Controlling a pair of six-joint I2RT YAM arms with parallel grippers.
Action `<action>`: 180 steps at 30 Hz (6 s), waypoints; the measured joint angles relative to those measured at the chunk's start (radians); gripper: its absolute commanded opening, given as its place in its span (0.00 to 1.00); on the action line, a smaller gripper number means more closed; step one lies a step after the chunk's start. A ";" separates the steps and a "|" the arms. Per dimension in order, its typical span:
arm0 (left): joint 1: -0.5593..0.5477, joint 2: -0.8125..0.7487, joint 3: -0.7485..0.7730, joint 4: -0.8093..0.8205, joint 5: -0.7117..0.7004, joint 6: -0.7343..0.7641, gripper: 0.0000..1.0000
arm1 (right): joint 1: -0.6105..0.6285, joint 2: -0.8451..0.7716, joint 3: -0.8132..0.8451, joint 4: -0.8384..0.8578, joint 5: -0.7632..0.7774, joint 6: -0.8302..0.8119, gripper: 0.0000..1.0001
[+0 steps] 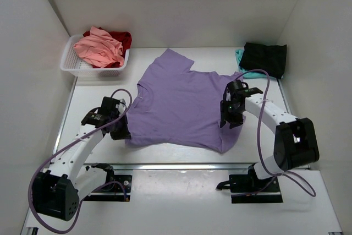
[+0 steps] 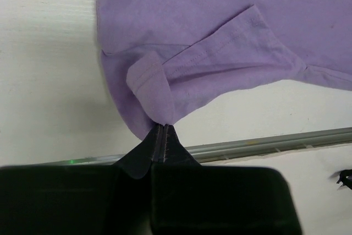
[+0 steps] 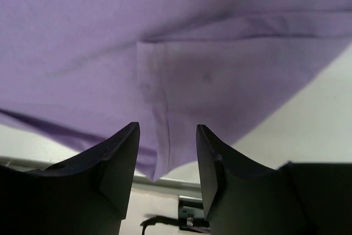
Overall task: Fold and stack the t-shirts
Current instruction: Flatten out the tshirt, then grap the side of the flattened tshirt closest away from the robot with both arms
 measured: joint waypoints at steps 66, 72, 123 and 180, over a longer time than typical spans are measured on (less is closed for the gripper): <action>0.027 0.311 0.702 -0.080 -0.239 0.018 0.00 | -0.528 -0.355 0.129 -0.356 0.102 0.262 0.00; 0.087 0.566 1.107 -0.034 -0.179 -0.027 0.00 | -0.425 -0.051 0.375 -0.216 0.061 0.198 0.00; 0.056 0.419 1.206 0.322 -0.209 0.023 0.00 | -0.243 0.203 1.125 -0.012 0.061 -0.049 0.00; 0.198 0.197 0.175 0.443 -0.011 -0.098 0.00 | -0.465 0.031 -0.029 0.053 -0.064 0.126 0.00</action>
